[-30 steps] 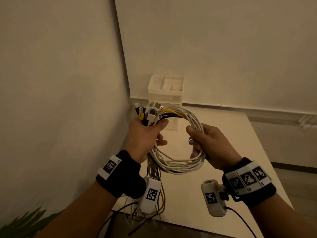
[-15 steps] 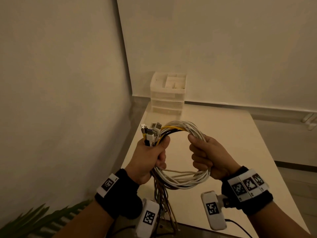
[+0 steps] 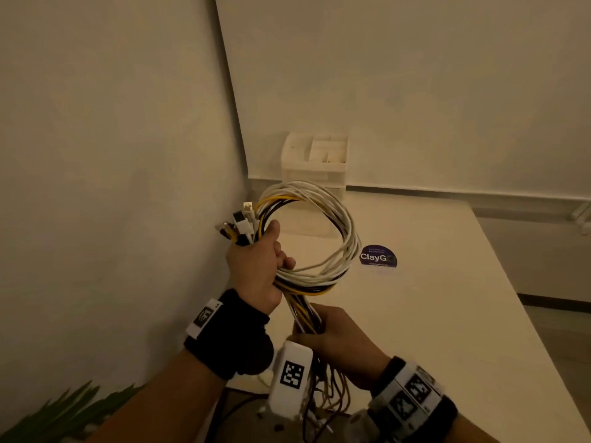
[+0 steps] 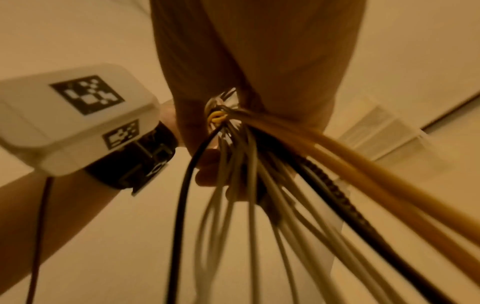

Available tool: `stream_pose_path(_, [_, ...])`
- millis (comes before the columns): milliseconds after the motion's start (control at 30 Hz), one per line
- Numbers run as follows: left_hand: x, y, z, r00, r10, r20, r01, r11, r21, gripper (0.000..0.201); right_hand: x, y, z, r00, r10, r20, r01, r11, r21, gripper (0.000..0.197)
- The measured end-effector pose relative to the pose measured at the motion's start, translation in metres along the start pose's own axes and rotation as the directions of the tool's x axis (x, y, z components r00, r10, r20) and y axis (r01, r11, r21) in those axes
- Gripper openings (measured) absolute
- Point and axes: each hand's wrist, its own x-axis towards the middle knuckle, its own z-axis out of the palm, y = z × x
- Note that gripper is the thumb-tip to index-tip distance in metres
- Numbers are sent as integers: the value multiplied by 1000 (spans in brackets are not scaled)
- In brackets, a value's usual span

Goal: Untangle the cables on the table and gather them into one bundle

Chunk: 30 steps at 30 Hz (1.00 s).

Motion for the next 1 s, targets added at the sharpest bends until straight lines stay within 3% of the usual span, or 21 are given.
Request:
stream_pose_path(67, [3, 3, -3, 999, 31, -34, -31, 1000, -1, 24, -3, -1, -2, 999, 52, 3, -52, 996, -65, 27])
stream_pose_path(200, [5, 13, -6, 987, 146, -72, -145, 989, 16, 34, -7, 4, -2, 994, 106, -36, -111, 973, -202, 22])
stream_pose_path(400, [12, 26, -20, 959, 268, -86, -266, 963, 43, 30, -20, 13, -9, 986, 161, -33, -164, 971, -171, 5])
stream_pose_path(500, [14, 29, -26, 942, 325, -84, -319, 945, 75, 33, -30, 13, -13, 975, 220, 12, -213, 953, -217, 8])
stream_pose_path(567, [16, 31, -32, 925, 372, -81, -364, 926, 106, 31, -36, 13, -17, 977, 212, -26, -213, 953, -217, 15])
stream_pose_path(633, [16, 32, -38, 912, 406, -52, -392, 903, 174, 29, -43, 12, -25, 986, 83, -146, -134, 913, -385, 23])
stream_pose_path(667, [17, 33, -43, 915, 402, -33, -388, 900, 200, 28, -47, 9, -30, 985, -24, -173, -72, 846, -529, 22])
stream_pose_path(733, [18, 38, -51, 945, 327, 28, -325, 921, 214, 31, -58, -4, -39, 963, -234, -131, 61, 666, -744, 14])
stream_pose_path(800, [17, 45, -57, 964, 214, 161, -250, 933, 257, 33, -66, -22, -46, 932, -362, -36, 158, 491, -857, 14])
stream_pose_path(900, [11, 53, -56, 939, 36, 342, -157, 929, 335, 27, -66, -46, -59, 825, -559, 79, 284, 290, -914, 22])
stream_pose_path(1000, [11, 49, -51, 908, -123, 401, -64, 905, 421, 24, -54, -61, -68, 658, -732, 173, 435, 183, -882, 15])
